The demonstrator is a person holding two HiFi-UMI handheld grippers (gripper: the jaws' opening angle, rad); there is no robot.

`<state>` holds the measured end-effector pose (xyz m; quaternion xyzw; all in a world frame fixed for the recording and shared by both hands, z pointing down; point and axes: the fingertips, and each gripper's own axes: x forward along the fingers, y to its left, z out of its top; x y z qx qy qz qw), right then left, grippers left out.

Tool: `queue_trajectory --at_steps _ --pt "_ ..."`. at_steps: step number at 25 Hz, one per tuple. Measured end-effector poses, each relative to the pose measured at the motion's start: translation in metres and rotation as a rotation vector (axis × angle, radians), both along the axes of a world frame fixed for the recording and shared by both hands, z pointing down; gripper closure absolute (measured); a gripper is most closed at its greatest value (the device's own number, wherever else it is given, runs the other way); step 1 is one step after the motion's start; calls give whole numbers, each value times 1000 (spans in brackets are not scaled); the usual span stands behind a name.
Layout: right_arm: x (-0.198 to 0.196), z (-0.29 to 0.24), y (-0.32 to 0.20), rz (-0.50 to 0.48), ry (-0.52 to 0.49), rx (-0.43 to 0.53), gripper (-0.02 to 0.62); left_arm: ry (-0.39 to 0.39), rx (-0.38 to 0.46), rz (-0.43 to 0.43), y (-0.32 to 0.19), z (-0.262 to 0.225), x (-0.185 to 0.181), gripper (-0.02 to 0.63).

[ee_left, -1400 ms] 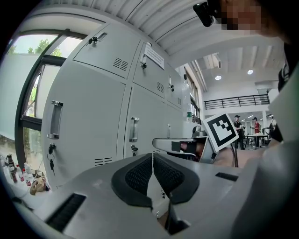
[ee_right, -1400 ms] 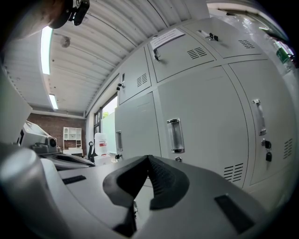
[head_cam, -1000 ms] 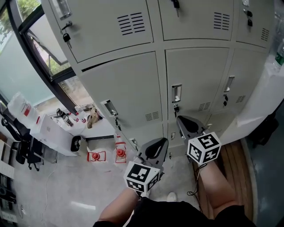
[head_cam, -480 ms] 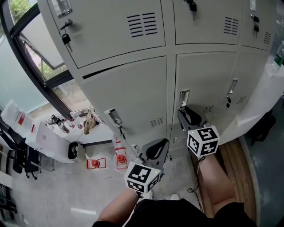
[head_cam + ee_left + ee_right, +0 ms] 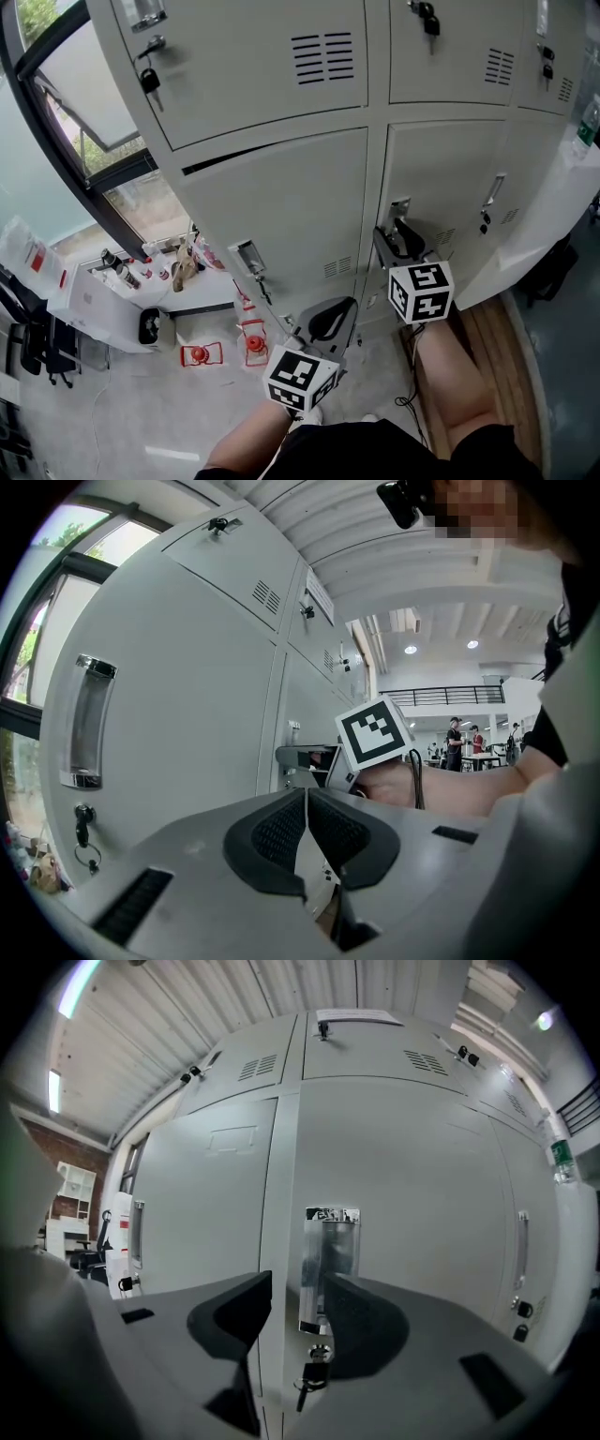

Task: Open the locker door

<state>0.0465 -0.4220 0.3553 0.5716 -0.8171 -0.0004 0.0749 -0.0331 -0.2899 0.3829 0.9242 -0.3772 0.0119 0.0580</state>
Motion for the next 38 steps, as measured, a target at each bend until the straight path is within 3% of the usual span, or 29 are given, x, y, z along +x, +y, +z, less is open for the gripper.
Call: queue_trajectory --at_steps 5,9,14,38 --pt "-3 4 -9 38 19 -7 370 5 -3 6 -2 2 -6 583" --pt "-1 5 -13 62 14 -11 422 11 -8 10 -5 3 -10 583" --pt "0 6 -12 60 -6 -21 433 10 -10 12 -5 4 -12 583" --pt "19 6 49 -151 -44 -27 436 8 -7 101 23 0 30 583"
